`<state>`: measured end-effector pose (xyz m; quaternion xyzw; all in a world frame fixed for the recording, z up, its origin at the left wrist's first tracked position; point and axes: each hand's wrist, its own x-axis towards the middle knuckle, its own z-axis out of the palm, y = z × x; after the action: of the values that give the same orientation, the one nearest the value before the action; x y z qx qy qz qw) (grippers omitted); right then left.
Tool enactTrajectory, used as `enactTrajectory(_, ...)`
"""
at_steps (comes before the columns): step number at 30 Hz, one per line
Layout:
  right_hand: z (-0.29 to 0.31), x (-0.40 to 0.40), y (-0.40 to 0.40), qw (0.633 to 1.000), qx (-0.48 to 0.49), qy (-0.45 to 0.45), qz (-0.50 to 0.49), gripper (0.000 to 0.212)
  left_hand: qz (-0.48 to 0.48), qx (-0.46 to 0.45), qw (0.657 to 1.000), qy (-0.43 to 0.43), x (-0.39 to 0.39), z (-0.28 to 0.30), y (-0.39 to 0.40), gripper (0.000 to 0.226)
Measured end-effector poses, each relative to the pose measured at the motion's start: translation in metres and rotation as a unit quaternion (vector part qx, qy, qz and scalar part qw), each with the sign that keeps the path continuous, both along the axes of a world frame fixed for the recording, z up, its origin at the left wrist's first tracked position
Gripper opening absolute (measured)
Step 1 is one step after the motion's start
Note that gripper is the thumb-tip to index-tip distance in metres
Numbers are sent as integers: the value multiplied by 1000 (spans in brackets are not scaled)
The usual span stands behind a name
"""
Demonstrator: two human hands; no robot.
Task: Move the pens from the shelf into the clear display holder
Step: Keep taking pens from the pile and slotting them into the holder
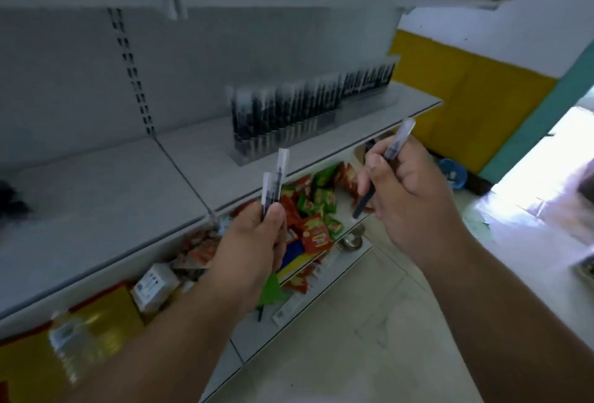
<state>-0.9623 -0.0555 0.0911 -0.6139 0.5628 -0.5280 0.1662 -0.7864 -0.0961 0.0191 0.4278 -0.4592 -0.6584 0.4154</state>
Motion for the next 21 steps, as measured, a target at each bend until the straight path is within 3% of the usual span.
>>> enactTrajectory(8, 2, -138, -1, 999, 4, 0, -44, 20, -39, -39, 997, -52, -142, -8, -11, 35)
enactTrajectory(14, -12, -188, -70, 997, 6, -35, -62, 15, -36, -21, 998, -53, -190, -7, -66, 35)
enactTrajectory(18, -13, -225, -124, 991, 60, -75, -90, 19, -40, -22, 998, -46, -232, -3, -126, 37)
enactTrajectory(21, -7, -258, -153, 990, 94, -40, -101, 16, -45, -38, 998, -37, -269, 8, -161, 33)
